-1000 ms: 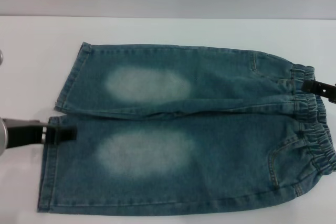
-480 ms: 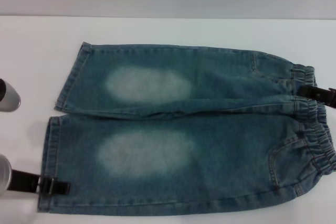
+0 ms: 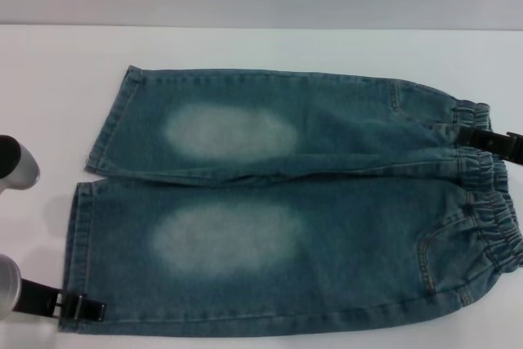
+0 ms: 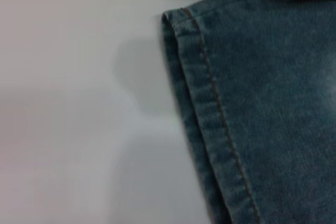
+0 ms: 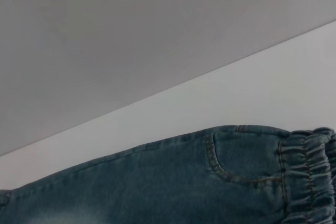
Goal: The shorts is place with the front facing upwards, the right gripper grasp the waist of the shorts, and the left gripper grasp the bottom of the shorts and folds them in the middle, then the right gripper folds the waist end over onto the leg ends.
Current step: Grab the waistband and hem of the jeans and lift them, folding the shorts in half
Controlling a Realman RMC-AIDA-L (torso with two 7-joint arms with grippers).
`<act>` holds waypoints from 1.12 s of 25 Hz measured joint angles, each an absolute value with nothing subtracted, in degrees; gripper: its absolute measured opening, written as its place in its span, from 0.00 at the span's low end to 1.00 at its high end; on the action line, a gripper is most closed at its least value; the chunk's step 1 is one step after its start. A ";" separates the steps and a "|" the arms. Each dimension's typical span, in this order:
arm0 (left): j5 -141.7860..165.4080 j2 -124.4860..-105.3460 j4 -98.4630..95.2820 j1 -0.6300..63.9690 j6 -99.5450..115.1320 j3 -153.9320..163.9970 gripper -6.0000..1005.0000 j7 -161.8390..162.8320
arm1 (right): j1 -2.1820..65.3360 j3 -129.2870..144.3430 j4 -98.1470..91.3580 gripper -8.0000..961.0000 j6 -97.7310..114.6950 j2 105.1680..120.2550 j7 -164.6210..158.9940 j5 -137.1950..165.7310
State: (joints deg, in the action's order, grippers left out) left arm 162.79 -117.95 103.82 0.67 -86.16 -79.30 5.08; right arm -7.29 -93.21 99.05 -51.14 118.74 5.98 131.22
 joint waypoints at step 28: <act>161.16 -117.86 105.77 2.80 -88.33 -79.60 0.29 2.87 | -8.22 -93.34 99.50 0.85 -52.52 118.75 5.98 130.68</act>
